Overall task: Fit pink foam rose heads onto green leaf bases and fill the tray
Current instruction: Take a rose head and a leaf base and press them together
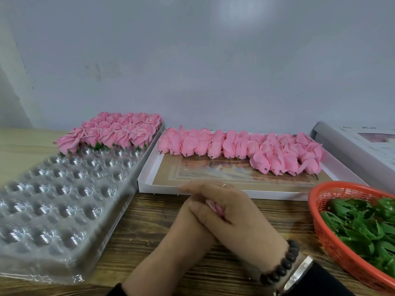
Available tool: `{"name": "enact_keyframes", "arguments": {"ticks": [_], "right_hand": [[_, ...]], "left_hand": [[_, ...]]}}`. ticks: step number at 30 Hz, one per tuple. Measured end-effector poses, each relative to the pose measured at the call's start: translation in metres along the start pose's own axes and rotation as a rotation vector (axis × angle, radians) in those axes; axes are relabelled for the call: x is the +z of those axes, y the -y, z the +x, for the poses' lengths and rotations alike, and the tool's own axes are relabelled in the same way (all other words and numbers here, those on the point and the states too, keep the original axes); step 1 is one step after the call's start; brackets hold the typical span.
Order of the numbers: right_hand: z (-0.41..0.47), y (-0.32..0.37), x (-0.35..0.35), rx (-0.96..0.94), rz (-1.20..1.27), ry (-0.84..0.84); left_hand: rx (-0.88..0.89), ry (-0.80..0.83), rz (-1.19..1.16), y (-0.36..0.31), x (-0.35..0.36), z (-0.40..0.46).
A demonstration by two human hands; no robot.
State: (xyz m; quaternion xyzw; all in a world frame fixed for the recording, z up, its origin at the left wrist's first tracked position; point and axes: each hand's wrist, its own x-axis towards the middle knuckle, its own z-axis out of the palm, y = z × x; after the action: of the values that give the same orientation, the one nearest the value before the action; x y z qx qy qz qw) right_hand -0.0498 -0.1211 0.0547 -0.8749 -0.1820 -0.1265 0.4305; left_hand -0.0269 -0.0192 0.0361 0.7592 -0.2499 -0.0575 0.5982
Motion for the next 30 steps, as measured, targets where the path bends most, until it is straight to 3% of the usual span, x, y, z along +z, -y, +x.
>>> {"name": "enact_keyframes", "arguments": {"ticks": [2, 6, 8, 11, 15, 24, 30], "right_hand": [[-0.002, -0.002, -0.001, 0.043, 0.054, -0.061], [-0.006, -0.005, 0.003, 0.098, 0.128, -0.195], [-0.005, -0.003, 0.008, 0.082, 0.1, -0.315], [-0.003, 0.0, 0.016, 0.036, 0.077, -0.421], [-0.002, -0.002, 0.016, 0.067, -0.033, -0.349], [-0.003, -0.01, 0.003, 0.123, 0.198, 0.073], [-0.005, -0.013, -0.001, 0.105, 0.167, -0.072]], "left_hand": [[0.108, 0.014, 0.0, -0.003, 0.0, 0.0], [0.099, -0.147, 0.018, 0.005, 0.003, 0.003], [0.122, -0.233, 0.118, 0.005, 0.005, 0.005], [0.199, -0.225, 0.249, 0.003, 0.01, 0.004], [0.12, -0.182, -0.045, -0.005, 0.016, 0.004], [-0.058, 0.259, 0.305, -0.002, -0.001, 0.009], [0.071, 0.079, -0.045, -0.008, -0.004, 0.0]]}}
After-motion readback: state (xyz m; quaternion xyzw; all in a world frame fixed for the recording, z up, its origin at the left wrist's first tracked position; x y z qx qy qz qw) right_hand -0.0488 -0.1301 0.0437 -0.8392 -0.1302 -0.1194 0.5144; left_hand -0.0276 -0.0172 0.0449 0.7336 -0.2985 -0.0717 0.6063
